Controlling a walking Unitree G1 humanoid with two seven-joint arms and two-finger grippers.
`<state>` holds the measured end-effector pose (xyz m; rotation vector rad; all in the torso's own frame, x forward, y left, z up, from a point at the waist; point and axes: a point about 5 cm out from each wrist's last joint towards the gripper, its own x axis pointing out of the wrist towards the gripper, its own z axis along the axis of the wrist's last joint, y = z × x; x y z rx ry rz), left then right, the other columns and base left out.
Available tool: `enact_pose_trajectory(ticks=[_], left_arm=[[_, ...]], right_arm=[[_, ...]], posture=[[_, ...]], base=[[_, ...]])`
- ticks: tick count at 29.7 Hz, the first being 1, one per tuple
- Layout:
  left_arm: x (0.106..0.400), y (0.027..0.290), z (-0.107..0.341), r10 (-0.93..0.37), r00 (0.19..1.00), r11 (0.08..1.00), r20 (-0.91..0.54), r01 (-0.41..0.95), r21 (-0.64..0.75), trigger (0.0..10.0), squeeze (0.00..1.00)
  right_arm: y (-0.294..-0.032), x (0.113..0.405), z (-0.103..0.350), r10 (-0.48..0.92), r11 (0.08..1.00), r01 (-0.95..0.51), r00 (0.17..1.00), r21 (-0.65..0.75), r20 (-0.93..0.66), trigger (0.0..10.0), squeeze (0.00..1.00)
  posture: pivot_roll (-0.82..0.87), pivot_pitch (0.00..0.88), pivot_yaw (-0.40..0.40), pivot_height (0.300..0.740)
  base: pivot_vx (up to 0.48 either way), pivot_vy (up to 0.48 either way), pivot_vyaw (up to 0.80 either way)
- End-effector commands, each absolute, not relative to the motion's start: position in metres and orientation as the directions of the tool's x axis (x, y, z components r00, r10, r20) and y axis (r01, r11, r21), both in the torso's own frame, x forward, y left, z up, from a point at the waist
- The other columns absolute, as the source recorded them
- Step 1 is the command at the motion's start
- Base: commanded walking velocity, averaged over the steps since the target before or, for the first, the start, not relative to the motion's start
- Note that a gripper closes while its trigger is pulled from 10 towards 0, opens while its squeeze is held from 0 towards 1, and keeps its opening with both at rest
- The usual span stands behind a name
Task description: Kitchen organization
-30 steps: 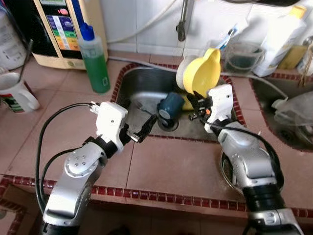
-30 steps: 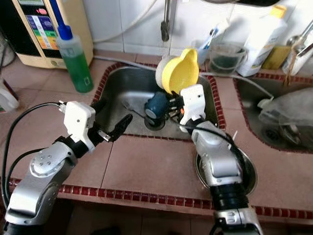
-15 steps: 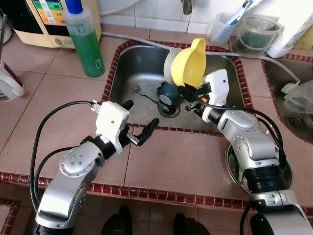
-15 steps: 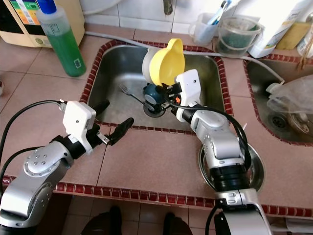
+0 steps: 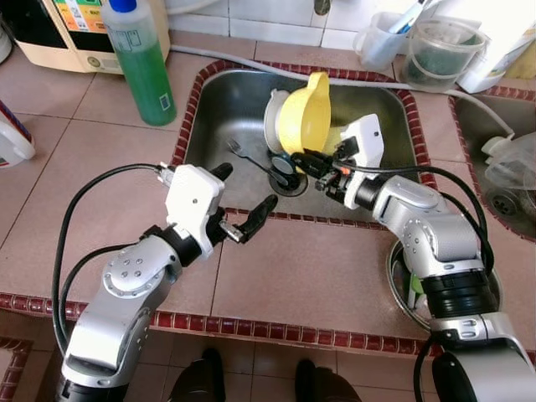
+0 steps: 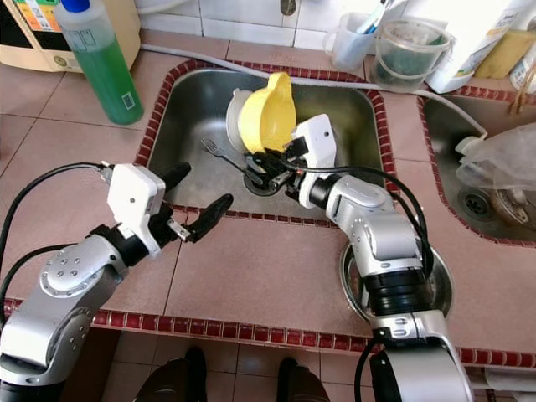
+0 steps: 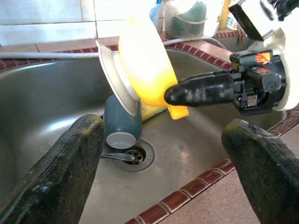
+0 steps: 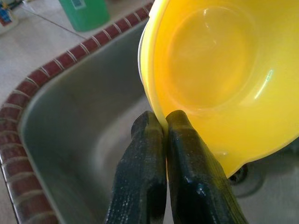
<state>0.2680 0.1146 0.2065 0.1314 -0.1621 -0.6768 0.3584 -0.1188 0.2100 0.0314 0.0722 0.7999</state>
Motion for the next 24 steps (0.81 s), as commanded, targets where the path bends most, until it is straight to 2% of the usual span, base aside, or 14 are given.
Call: enact_pose_trajectory(ticks=[1,20,21,22,23,24], left_arm=[[0.265,0.113,0.209,-0.64,0.761,0.766,0.111,0.617,0.18,10.0,0.0],[0.25,0.113,0.209,-0.668,0.737,0.744,0.107,0.653,0.144,10.0,0.0],[0.25,0.113,0.209,-0.668,0.736,0.743,0.108,0.654,0.143,10.0,0.0],[0.25,0.113,0.209,-0.668,0.736,0.743,0.108,0.654,0.143,10.0,0.0],[0.251,0.112,0.209,-0.669,0.736,0.743,0.108,0.654,0.143,10.0,0.0],[0.251,0.112,0.209,-0.669,0.735,0.742,0.107,0.655,0.14,10.0,0.0]], right_arm=[[-0.122,0.36,0.214,0.721,0.693,-0.719,0.691,0.054,-0.053,10.0,0.0],[-0.123,0.371,0.209,0.698,0.716,-0.696,0.713,0.056,-0.063,10.0,0.0],[-0.121,0.371,0.211,0.707,0.708,-0.704,0.705,0.065,-0.057,10.0,0.78],[-0.121,0.371,0.211,0.707,0.708,-0.704,0.705,0.065,-0.057,10.0,0.78],[-0.121,0.371,0.212,0.708,0.706,-0.704,0.704,0.073,-0.053,10.0,1.0],[-0.121,0.372,0.213,0.708,0.706,-0.705,0.704,0.073,-0.051,10.0,1.0]], posture=[[0.02,0.312,-0.06,0.74],[0.03,0.299,-0.069,0.74],[0.03,0.299,-0.069,0.74],[0.03,0.299,-0.069,0.74],[0.03,0.299,-0.069,0.74],[0.03,0.295,-0.071,0.74]], base=[[0.0,0.0,0.0],[0.0,0.0,0.0],[0.0,0.0,0.0],[0.0,0.0,0.0],[0.0,0.0,0.0],[0.0,0.0,0.0]])
